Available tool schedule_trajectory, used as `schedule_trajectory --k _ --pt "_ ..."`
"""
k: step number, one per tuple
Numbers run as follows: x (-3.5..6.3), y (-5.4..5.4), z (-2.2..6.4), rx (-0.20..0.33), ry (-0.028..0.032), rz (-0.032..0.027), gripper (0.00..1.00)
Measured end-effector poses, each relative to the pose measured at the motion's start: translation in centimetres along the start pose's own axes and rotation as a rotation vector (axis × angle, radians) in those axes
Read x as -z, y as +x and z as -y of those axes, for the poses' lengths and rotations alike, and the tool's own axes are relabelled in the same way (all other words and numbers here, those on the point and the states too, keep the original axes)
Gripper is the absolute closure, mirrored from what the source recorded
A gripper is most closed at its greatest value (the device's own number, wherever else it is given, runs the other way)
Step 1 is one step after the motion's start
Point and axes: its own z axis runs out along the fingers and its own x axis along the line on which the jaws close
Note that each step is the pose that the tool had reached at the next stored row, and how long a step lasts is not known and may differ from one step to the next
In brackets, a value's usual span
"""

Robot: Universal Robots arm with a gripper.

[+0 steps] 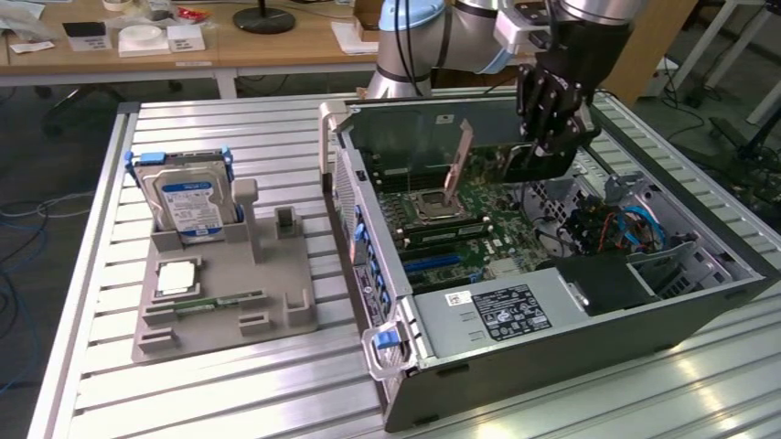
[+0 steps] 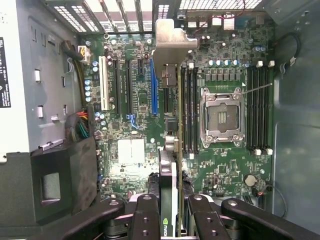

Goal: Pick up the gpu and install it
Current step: 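Insert the gpu into the slot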

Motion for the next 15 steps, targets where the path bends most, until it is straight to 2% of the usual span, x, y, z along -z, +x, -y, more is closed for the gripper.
schedule_trajectory --k 15 --pt "-0.50 0.05 -0.26 0.000 0.0003 0.0000 0.73"
